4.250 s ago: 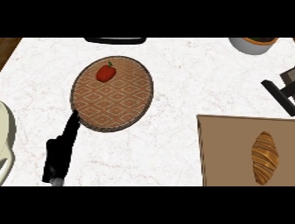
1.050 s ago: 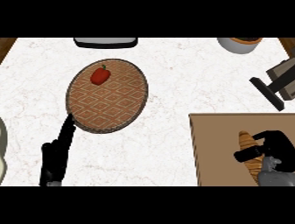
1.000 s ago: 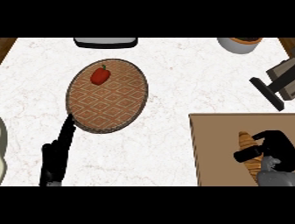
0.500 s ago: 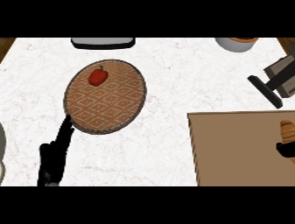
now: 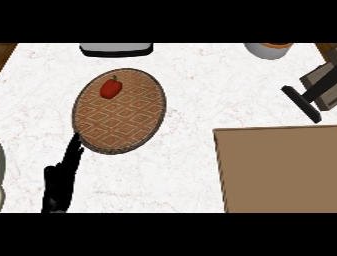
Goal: Pick the croissant from the tray and place it in the tiered basket
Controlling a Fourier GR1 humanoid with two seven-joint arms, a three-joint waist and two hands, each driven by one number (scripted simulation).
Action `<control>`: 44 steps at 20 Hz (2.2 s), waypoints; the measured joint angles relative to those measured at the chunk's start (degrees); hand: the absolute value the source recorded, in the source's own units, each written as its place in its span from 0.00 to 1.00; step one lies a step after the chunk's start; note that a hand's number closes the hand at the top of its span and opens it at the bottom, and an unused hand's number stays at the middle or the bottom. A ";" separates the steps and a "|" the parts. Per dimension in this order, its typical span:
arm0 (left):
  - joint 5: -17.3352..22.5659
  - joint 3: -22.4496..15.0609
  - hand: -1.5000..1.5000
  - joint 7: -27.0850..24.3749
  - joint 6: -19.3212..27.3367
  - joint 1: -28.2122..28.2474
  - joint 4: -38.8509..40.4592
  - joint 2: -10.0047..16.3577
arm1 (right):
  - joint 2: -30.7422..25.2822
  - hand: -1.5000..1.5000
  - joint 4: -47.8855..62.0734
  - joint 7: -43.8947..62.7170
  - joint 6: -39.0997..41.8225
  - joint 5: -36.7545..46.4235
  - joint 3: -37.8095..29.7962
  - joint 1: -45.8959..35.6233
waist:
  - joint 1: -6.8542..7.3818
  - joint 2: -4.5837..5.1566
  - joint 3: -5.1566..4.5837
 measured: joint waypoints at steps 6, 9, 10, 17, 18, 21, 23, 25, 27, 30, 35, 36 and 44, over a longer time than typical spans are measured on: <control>-0.11 -0.02 0.50 1.66 -0.37 -0.70 -0.42 0.15 | -13.11 1.00 -2.95 1.74 3.01 -6.03 -7.09 -8.43 | 0.56 0.12 -0.08; 0.16 0.53 0.50 0.88 -1.07 -1.50 0.56 0.24 | -19.81 1.00 -0.77 1.96 4.86 -8.29 -7.01 -12.18 | 1.02 0.29 -0.08; -0.29 0.14 0.50 0.58 -0.84 -1.64 0.76 -0.17 | -22.01 1.00 0.73 2.06 5.34 -9.17 -7.01 -13.70 | 1.16 0.33 -0.07; -1.36 -0.91 0.50 1.30 -0.59 -1.92 0.09 -1.10 | -32.83 1.00 13.45 2.04 5.63 -9.73 -1.66 -21.91 | 2.57 0.76 -0.07; -1.39 -0.91 0.50 0.59 -0.69 -2.13 0.71 -1.39 | -33.66 1.00 15.67 1.77 5.36 -9.48 -0.65 -22.99 | 2.67 0.80 -0.04; -1.24 -0.45 0.50 -0.79 -1.64 -2.92 1.84 -1.13 | -35.66 1.00 22.04 1.27 3.87 -8.11 3.72 -27.34 | 3.28 0.93 0.00; -1.71 -0.93 0.50 -0.05 -1.40 -3.12 1.30 -1.43 | -36.87 1.00 26.65 0.63 3.05 -7.06 6.60 -30.39 | 3.66 1.04 -0.01; -2.05 -1.13 0.50 0.14 -1.34 -3.17 1.15 -1.54 | -36.97 1.00 30.79 -0.07 1.63 -5.46 9.57 -33.19 | 3.98 1.13 -0.03; -1.86 -0.69 0.50 -0.03 -1.57 -3.92 1.98 -1.69 | -36.64 1.00 35.25 -1.88 -0.12 -4.03 11.75 -35.68 | 3.97 1.18 -0.01; -1.63 -0.35 0.50 -0.77 -2.12 -3.56 1.81 -1.50 | -35.41 1.00 41.56 -4.57 -2.84 -2.10 14.69 -39.34 | 4.01 1.17 0.02; -2.42 -0.97 0.50 0.94 -1.71 -3.14 0.72 -1.90 | -32.49 1.00 50.97 -9.35 -5.90 1.15 19.53 -44.68 | 3.86 1.19 0.02; -2.23 -0.65 0.50 0.74 -2.00 -3.23 0.95 -1.72 | -31.77 1.00 52.83 -10.24 -6.44 1.84 20.30 -45.61 | 3.82 1.19 0.04; -2.65 -0.37 0.50 1.26 -1.83 -3.18 0.67 -2.10 | -27.15 1.00 67.78 -16.80 -13.21 8.24 23.81 -50.35 | 3.65 1.26 0.11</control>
